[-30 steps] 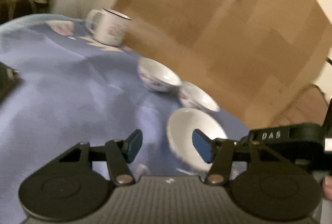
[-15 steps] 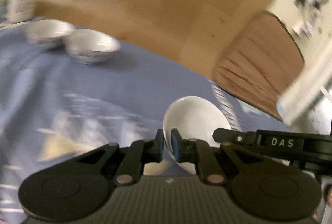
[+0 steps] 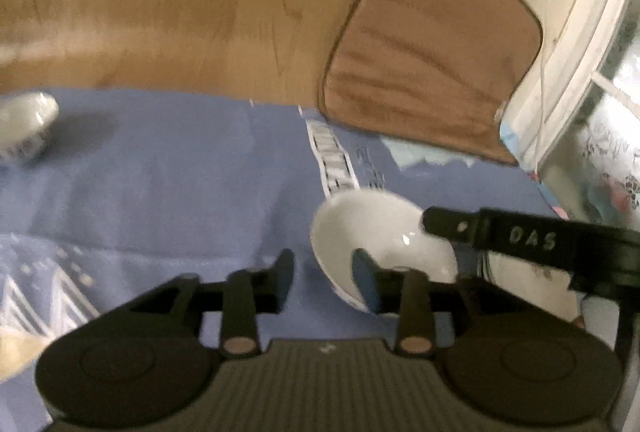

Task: Organize plates and bowls
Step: 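Carry both bowls to the stack by the window and open both tools, then move both tools back over the remaining red-flowered bowls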

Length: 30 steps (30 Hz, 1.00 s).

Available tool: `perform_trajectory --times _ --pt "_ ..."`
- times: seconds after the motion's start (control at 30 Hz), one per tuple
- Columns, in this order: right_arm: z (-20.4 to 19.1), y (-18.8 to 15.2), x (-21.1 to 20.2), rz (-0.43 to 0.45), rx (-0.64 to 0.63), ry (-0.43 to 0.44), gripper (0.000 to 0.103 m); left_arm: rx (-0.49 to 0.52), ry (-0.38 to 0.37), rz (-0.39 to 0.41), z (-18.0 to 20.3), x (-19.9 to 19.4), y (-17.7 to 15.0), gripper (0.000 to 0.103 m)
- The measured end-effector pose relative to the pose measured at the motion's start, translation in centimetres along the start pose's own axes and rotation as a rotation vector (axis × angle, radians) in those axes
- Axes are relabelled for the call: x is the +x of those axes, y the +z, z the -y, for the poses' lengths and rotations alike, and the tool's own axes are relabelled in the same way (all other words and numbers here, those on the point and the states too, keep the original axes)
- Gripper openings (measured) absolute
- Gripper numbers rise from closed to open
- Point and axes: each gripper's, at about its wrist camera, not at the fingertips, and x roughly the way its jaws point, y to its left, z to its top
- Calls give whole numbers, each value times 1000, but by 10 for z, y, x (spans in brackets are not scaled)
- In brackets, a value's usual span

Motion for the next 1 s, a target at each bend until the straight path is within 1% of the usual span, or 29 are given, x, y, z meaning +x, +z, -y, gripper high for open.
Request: perform_trajectory --times 0.03,0.07,0.17,0.23,0.33,0.4,0.5,0.57,0.6,0.63,0.67,0.7,0.73,0.77,0.8,0.9,1.0 --pt "-1 -1 -5 46 -1 -12 45 1 11 21 -4 -6 2 38" --pt "-2 -1 -10 77 -4 -18 45 -1 22 42 -9 -13 4 38" --pt "-14 -2 -21 129 -21 15 45 -15 86 108 -35 -33 7 41" --pt "-32 -4 -27 156 -67 45 45 -33 151 137 -60 -46 7 43" --pt "-67 -13 -33 179 -161 98 45 -49 266 148 -95 -54 2 43" --pt "-93 -19 -32 162 -222 151 45 -39 353 150 -120 -62 -6 43" --pt "-132 -33 -19 96 -309 221 45 -15 443 136 -151 -71 -12 45" --pt "-154 -40 -2 9 -339 262 45 0 508 115 -172 -74 -13 49" --pt "-164 -43 10 -61 -344 287 45 -1 532 102 -181 -74 -14 49" --pt "-173 -47 26 -150 -343 313 45 -10 545 91 -190 -74 -14 49" --pt "-180 -51 39 -227 -329 324 45 -29 554 82 -200 -73 -14 53" --pt "-185 -55 45 -236 -312 325 47 -67 536 90 -213 -80 -17 55" --pt "-193 -56 45 -211 -327 302 49 -108 502 108 -220 -86 -15 56" --pt "-201 -54 49 -236 -359 291 50 -138 483 125 -226 -91 -17 56" --pt "-206 -51 52 -229 -357 283 49 -150 477 130 -229 -92 -17 56" --pt "-212 -32 67 -253 -259 285 49 -155 474 147 -227 -93 -19 56" --pt "-214 -9 86 -249 -118 282 49 -162 463 168 -228 -97 -24 56"
